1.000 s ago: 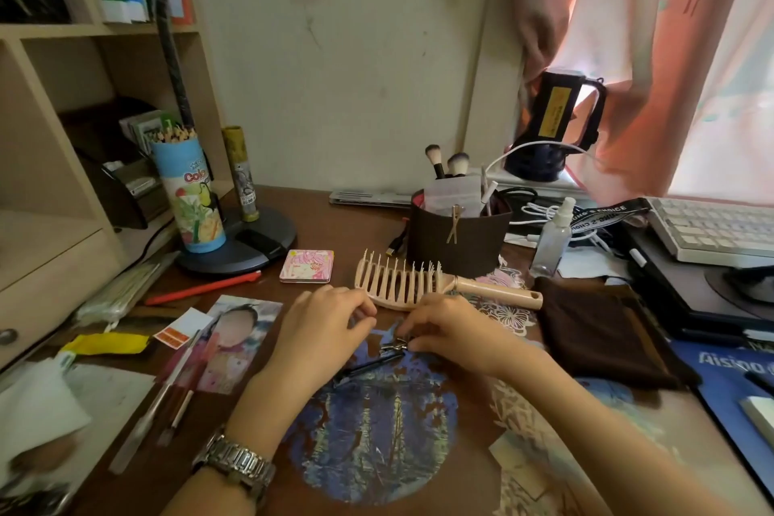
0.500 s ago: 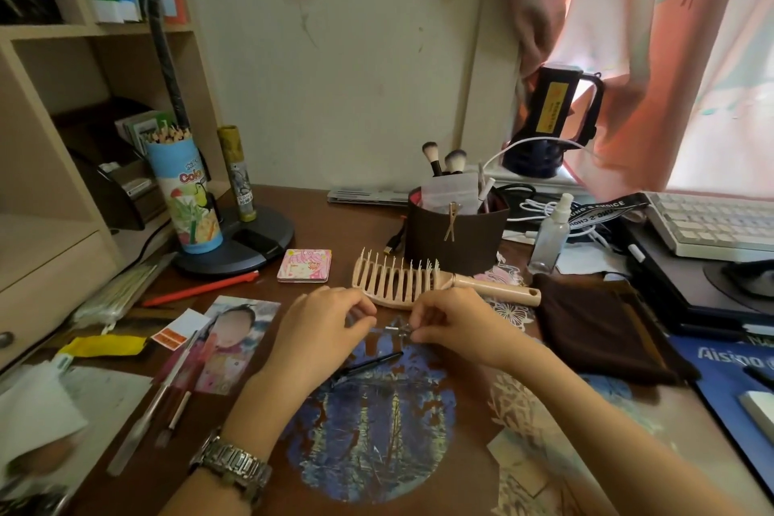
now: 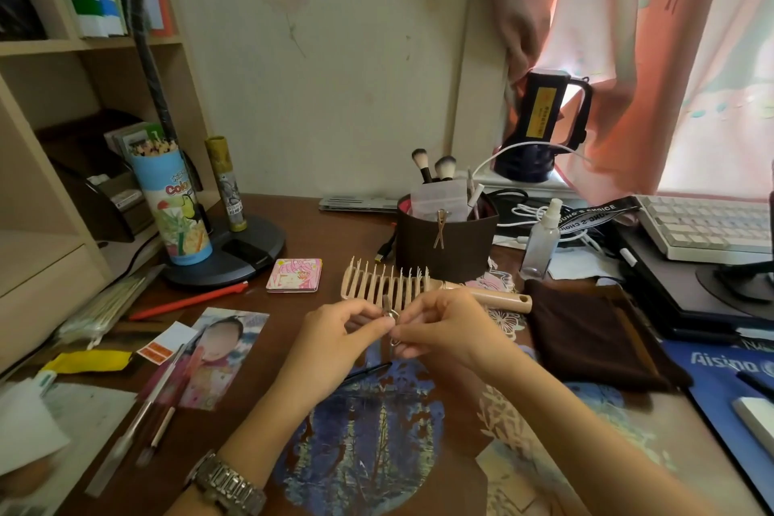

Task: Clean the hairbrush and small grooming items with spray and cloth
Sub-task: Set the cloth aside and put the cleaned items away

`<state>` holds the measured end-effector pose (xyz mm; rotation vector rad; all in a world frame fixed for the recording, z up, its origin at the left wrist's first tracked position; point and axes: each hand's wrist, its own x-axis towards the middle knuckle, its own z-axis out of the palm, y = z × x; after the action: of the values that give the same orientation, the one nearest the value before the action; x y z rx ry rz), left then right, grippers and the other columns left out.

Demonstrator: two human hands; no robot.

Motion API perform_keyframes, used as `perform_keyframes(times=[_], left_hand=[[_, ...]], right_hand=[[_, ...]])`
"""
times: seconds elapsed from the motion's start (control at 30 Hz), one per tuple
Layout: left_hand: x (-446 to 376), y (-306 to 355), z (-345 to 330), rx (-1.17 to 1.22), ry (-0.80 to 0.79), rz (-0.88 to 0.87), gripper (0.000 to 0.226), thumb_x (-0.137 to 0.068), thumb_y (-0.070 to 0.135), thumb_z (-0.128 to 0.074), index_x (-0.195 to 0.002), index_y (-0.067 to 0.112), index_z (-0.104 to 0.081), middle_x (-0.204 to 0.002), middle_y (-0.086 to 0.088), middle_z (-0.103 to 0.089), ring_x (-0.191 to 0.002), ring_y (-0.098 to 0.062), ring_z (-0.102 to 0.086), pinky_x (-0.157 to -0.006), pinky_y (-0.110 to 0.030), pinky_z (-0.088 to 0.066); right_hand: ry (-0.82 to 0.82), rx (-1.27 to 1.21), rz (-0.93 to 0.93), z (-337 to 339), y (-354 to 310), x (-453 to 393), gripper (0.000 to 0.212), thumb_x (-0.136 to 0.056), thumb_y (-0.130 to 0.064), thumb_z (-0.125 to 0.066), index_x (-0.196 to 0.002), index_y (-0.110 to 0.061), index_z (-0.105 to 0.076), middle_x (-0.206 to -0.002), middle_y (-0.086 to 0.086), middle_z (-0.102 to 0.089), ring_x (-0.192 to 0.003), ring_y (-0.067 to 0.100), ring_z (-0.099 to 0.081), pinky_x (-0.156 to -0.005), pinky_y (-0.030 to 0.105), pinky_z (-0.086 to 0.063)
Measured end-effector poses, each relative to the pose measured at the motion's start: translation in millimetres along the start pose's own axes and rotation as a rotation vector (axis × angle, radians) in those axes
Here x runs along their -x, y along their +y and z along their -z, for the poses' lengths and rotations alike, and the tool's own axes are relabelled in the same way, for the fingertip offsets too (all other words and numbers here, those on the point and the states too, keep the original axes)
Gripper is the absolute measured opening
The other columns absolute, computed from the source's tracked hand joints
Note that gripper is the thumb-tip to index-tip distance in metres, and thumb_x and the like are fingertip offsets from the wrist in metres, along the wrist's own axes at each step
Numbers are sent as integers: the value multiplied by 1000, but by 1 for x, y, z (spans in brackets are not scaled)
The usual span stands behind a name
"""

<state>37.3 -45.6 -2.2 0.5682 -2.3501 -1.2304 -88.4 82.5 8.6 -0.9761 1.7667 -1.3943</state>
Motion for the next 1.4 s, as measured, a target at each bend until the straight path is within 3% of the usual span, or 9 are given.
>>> perform_keyframes(times=[0.13, 0.43, 0.57, 0.97, 1.1, 1.3, 1.4], left_hand=[[1, 0, 0, 19, 14, 21, 7, -81, 31, -71, -86, 34, -67, -86, 11, -70, -82, 7, -61, -71, -8, -47], [1, 0, -1, 16, -12, 11, 9, -83, 27, -70, -89, 33, -67, -84, 9, -70, -80, 3, -63, -70, -9, -48], [2, -1, -2, 19, -30, -6, 8, -79, 28, -73, -87, 30, -73, -86, 9, -72, -81, -2, -66, -72, -17, -52], [4, 4, -2, -33, -25, -29, 11, -78, 30, -74, -88, 29, -73, -81, 11, -71, -79, 3, -64, -71, -10, -50], [2, 4, 10, -61, -94, -38, 11, -79, 31, -72, -90, 30, -72, -85, 10, -70, -81, 3, -63, -72, -11, -49], [-1, -4, 29, -225, -53, -20, 7, -83, 35, -66, -90, 37, -67, -88, 18, -67, -82, 7, -61, -75, -16, -51], [0, -6, 30, -349, -54, -20, 8, -85, 35, -65, -93, 36, -66, -89, 18, -65, -83, 5, -59, -79, -22, -53]], right_hand=[[-70, 20, -13, -1, 0, 1, 15, -80, -7, -71, -90, 2, -67, -78, 15, -73, -73, 20, -72, -68, 22, -57], [6, 181, 105, 14, -5, 0, 22, -78, -30, -73, -96, -18, -68, -84, 2, -71, -74, 13, -66, -73, 26, -54], [16, 265, 159, 9, -5, 0, 15, -83, -29, -70, -92, -17, -69, -83, 4, -69, -71, 12, -63, -69, 25, -52], [73, 335, 195, 13, -9, 2, 13, -83, -29, -70, -86, -16, -71, -73, -7, -66, -63, -4, -55, -60, 13, -44], [111, 346, 205, 18, -11, 3, 12, -81, -27, -71, -84, -16, -71, -71, -4, -67, -61, -1, -57, -59, 13, -44], [178, 373, 164, 40, -19, 1, 9, -82, -28, -70, -82, -19, -70, -76, 2, -71, -67, 18, -65, -68, 32, -55], [185, 449, 160, 55, -30, -2, 9, -83, -27, -69, -84, -18, -70, -78, 0, -70, -64, 9, -63, -63, 24, -52]])
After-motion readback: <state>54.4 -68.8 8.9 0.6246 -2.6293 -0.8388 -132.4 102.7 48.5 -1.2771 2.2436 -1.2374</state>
